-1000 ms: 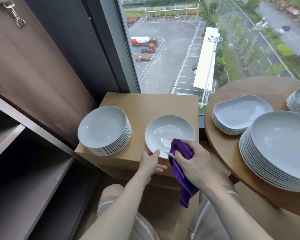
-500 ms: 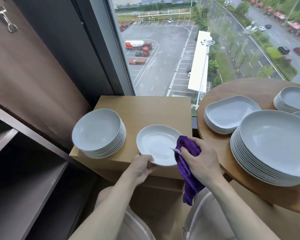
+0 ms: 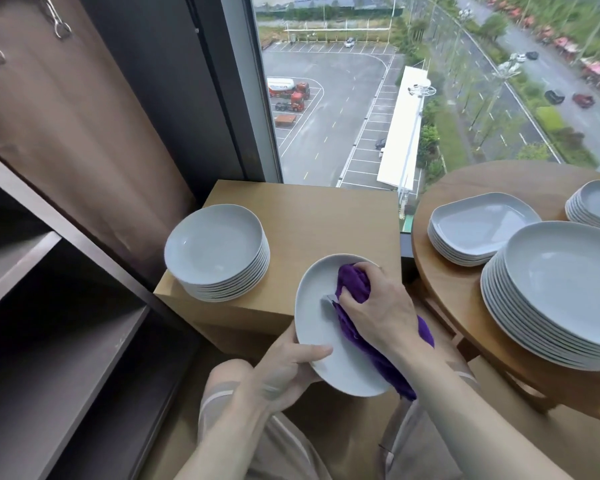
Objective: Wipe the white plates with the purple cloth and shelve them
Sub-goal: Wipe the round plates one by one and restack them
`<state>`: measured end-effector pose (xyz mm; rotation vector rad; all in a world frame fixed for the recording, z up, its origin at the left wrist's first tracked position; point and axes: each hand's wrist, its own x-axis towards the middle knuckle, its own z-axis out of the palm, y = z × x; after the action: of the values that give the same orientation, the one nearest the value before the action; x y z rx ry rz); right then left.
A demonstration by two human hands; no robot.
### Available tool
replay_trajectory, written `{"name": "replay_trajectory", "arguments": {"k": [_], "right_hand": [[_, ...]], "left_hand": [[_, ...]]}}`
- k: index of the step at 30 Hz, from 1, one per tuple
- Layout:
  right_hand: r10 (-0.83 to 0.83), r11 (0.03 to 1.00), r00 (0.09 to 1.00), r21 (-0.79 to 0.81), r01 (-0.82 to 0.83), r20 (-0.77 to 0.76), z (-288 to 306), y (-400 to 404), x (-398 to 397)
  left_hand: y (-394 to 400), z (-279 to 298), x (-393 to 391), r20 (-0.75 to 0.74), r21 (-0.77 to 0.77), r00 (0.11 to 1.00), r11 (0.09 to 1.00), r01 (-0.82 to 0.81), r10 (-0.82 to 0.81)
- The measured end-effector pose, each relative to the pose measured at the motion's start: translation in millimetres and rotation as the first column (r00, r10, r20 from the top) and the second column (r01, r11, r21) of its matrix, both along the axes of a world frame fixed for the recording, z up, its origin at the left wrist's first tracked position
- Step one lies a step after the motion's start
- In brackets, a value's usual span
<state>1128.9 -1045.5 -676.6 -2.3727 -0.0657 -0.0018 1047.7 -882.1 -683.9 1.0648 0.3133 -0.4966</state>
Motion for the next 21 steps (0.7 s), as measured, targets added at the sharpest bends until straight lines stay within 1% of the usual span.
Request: {"name": "replay_trajectory", "arguments": {"k": [2, 5, 8, 10, 13, 15, 17, 19, 21], "right_hand": [[-0.029, 0.999, 0.999, -0.014, 0.030, 0.031, 1.8, 9.7, 1.3], [0.030, 0.999, 0.996, -0.017, -0.029, 0.087, 4.8, 26.6, 0.5], [0.089, 0.995, 0.990, 0.028, -0.093, 0.111, 8.2, 39.7, -5.5], [0.117, 0.989, 0.988, 0.084, -0.125, 0.100, 12.4, 45.1, -6.4], [0.188, 0.970, 0.976, 0.138, -0.202, 0.109, 20.2, 53.5, -6.1], [0.258, 0.954, 0.958, 0.121, -0.274, 0.127, 24.6, 63.4, -9.7], [0.343, 0.933, 0.931, 0.070, -0.353, 0.121, 29.1, 73.9, -18.4], [0.422, 0.905, 0.902, 0.003, -0.424, 0.092, 32.9, 83.6, -27.2], [0.483, 0.875, 0.874, -0.047, -0.481, 0.043, 35.1, 89.6, -31.9]], "left_hand": [[0.0, 0.6, -0.7, 0.005, -0.007, 1.000, 1.000, -0.001, 0.001], [0.3, -5.2, -0.9, -0.020, -0.039, 0.999, 0.998, -0.046, 0.045], [4.2, -4.2, 4.9, 0.014, -0.041, 0.998, 0.997, -0.063, 0.063], [10.8, 0.1, 7.8, 0.058, -0.057, 0.996, 0.996, -0.064, 0.067], [20.4, 4.5, 11.5, 0.073, -0.109, 0.988, 0.986, -0.124, 0.132], [24.5, 4.5, 14.7, 0.054, -0.147, 0.979, 0.971, -0.187, 0.196], [25.5, 10.5, 15.9, 0.034, -0.183, 0.958, 0.944, -0.275, 0.285], [29.1, 16.6, 16.8, -0.032, -0.223, 0.920, 0.894, -0.388, 0.391], [35.9, 17.7, 16.5, -0.097, -0.262, 0.887, 0.848, -0.461, 0.452]]}}
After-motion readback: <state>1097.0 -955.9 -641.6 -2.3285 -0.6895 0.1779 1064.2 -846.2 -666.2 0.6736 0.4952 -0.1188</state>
